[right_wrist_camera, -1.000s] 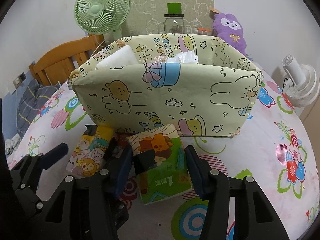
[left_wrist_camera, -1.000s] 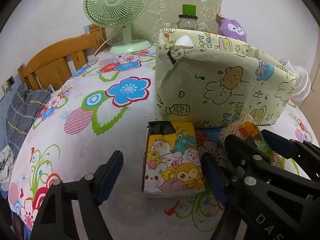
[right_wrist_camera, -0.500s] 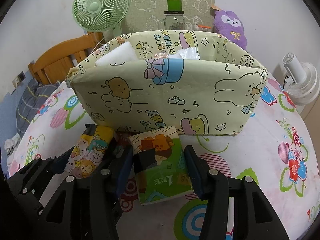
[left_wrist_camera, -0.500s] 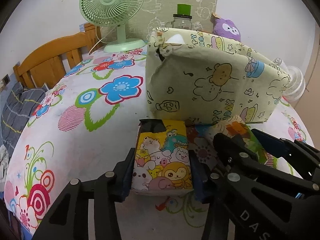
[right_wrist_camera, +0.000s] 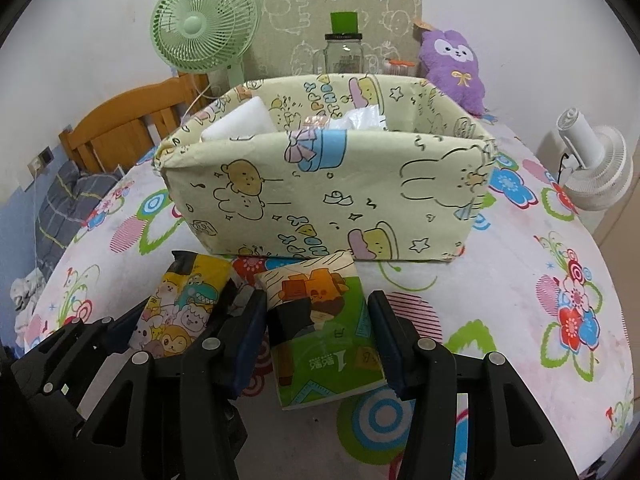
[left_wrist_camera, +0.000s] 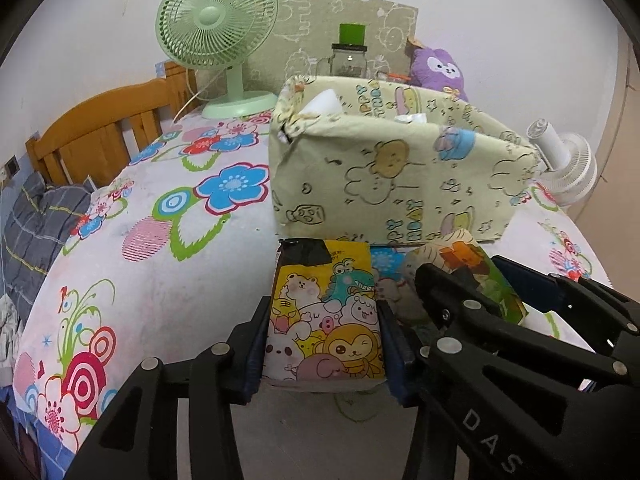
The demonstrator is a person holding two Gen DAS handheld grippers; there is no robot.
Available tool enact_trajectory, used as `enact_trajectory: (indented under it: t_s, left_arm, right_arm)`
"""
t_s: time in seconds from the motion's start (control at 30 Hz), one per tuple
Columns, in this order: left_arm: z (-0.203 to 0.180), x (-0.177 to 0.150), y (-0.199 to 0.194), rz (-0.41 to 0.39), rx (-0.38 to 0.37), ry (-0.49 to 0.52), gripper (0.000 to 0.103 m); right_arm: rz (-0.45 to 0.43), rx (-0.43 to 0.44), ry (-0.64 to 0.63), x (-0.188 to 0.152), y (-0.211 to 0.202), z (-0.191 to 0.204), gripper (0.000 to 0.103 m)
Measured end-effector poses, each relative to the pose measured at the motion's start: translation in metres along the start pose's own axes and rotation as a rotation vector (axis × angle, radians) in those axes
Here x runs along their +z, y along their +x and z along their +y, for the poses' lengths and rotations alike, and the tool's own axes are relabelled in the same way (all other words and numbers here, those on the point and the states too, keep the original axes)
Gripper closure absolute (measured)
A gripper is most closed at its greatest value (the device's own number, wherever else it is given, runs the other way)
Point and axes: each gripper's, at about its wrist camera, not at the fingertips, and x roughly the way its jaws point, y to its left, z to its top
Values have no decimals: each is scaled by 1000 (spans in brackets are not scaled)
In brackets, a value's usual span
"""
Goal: Organize soft objects
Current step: 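Lift the yellow pack with left gripper while right carries the green pack over the box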
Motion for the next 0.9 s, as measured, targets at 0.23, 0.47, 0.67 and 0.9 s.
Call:
enact_trajectory:
  t_s: [0.23, 0.47, 0.67, 0.9]
  left_arm:
    - [-7, 0, -16, -31, -3, 9, 53]
    - [-17, 2, -37, -71, -6, 12, 53]
    - [-25, 8, -54, -105, -8, 17, 53]
    - [-33, 15, -72, -136, -11, 22, 53]
  right_arm:
    - [-33, -2, 12, -1, -19, -5, 48]
    - [-71, 3, 18, 0, -39, -11, 48]
    - [-106, 1, 22, 4, -59, -16, 48]
    - [-143, 2, 27, 9, -82, -21, 48]
